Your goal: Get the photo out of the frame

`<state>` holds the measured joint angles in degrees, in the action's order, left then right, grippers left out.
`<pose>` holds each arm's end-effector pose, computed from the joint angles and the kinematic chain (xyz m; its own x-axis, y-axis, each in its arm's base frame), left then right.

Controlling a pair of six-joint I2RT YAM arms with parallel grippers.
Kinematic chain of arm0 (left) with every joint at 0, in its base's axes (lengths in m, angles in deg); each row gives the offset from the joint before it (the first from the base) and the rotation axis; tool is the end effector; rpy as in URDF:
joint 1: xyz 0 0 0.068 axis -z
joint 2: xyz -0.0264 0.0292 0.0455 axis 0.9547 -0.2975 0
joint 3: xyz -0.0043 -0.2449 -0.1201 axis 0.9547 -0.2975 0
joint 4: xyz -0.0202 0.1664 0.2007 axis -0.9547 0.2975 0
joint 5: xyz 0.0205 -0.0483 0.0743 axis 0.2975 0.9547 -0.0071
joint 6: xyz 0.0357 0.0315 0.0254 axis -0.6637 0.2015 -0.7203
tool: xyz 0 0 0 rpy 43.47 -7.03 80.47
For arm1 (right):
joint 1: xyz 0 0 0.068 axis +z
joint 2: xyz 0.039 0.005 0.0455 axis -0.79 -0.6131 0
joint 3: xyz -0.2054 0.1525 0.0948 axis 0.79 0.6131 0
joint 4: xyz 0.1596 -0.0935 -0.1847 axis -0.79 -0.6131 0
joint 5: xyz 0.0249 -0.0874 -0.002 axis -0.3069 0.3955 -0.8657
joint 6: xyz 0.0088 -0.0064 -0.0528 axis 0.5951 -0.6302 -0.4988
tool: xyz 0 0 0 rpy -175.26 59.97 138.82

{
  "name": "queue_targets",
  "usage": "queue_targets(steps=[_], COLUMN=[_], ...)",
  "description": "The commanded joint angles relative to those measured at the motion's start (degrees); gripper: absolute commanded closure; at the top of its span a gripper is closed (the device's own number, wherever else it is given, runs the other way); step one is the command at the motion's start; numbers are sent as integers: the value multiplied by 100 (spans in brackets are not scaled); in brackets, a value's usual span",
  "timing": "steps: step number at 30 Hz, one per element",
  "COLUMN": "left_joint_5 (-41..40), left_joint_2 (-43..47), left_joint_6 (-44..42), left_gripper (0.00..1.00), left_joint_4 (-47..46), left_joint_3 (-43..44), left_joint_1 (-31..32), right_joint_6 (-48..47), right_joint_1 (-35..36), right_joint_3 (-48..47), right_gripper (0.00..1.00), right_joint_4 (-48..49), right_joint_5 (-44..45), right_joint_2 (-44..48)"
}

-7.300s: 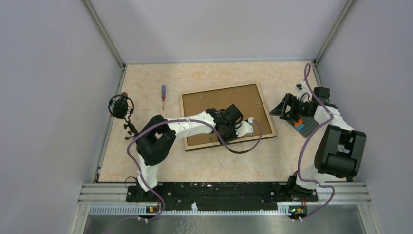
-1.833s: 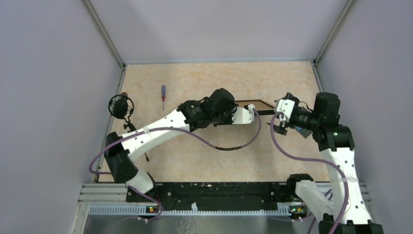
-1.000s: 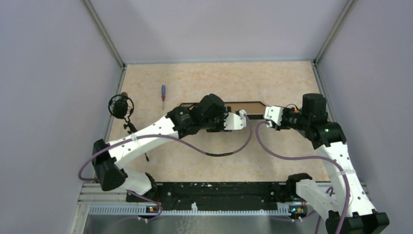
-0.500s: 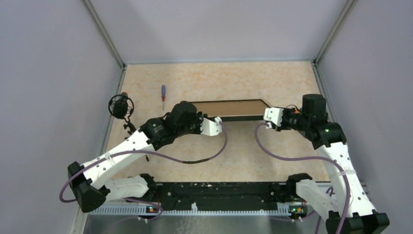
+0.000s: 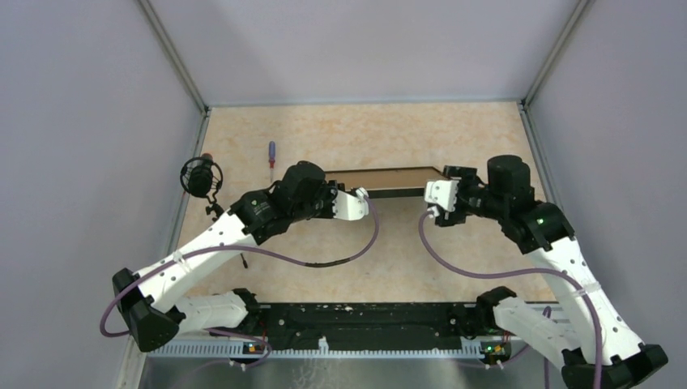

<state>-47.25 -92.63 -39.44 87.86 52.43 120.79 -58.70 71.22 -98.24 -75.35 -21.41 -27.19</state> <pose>0.1638 -0.1794 0.3403 0.2814 0.8346 -0.4735 0.7754 0.0929 0.6246 0.1480 0.0677 0.3531 0.3418 -0.7365 -0.5837 -0.7574 0.1518 -0.6351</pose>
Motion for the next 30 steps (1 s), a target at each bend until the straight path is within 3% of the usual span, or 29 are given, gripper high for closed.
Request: queue_targets(steps=[1, 7, 14, 18, 21, 25, 30], left_joint_5=[608, 820, 976, 1008, 1102, 1169, 1051], left_joint_2=[33, 72, 204, 302, 416, 523, 757], left_joint_6=[615, 522, 459, 448, 467, 523, 790], left_gripper=[100, 100, 100, 100, 100, 100, 47], left_joint_4=[-205, -146, -155, -131, -103, -6, 83], left_joint_3=[450, 487, 406, 303, 254, 288, 481], left_joint_1=[-23, -28, -27, -24, -23, -21, -57], right_joint_6=[174, 36, -20, 18, 33, 445, 1237], right_joint_1=[998, 2040, 2457, 2483, 2479, 2530, 2543], right_joint_3=[-295, -392, -482, -468, -430, -655, -1387], right_gripper=[26, 26, 31, 59, 73, 99, 100], right_joint_4=[353, 645, 725, 708, 717, 567, -243], right_joint_5=[1154, 2025, 2409, 2556, 2604, 3066, 3165], right_joint_2=[-240, -765, -1241, -1359, -1354, -1517, -1845])
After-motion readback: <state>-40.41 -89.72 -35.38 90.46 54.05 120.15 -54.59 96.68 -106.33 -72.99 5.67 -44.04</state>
